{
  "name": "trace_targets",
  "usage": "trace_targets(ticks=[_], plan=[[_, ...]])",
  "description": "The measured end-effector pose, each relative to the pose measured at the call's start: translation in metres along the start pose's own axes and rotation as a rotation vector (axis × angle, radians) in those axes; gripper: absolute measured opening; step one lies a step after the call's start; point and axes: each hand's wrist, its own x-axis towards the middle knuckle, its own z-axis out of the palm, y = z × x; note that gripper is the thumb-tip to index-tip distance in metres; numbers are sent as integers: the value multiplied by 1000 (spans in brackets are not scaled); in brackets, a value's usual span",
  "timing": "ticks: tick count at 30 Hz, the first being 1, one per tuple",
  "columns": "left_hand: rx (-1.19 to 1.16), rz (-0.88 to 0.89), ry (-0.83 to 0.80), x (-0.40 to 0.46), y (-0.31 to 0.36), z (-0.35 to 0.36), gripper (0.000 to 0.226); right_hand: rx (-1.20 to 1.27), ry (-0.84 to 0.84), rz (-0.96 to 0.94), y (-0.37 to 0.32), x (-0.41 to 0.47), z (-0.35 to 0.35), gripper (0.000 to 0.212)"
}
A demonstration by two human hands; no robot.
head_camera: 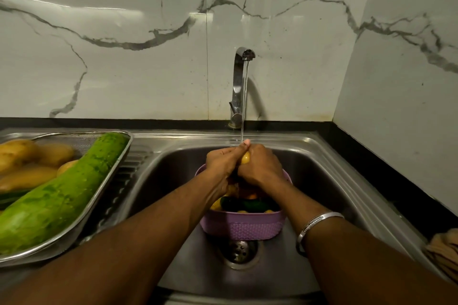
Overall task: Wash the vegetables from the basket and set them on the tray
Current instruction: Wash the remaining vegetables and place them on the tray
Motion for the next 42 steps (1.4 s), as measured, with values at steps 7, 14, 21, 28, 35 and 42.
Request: trace_targets(ticks=[7, 14, 21, 28, 35, 42], plan=[[91, -33, -200, 8, 3, -16, 24, 118, -63, 86, 8, 4, -4, 33], [-12, 18, -31, -5, 1, -1, 20, 22, 6, 40, 1, 4, 4, 39], [-35, 13, -22, -1, 5, 0, 21, -42, 25, 1, -4, 5, -2, 38], [76, -55, -248, 9, 12, -18, 28, 18, -3, 35, 0, 7, -8, 36], [9, 3, -17, 4, 1, -7, 21, -58, 5, -2, -1, 7, -2, 44], [-46, -9, 33, 8, 4, -2, 32, -72, -9, -15, -3, 9, -1, 47]])
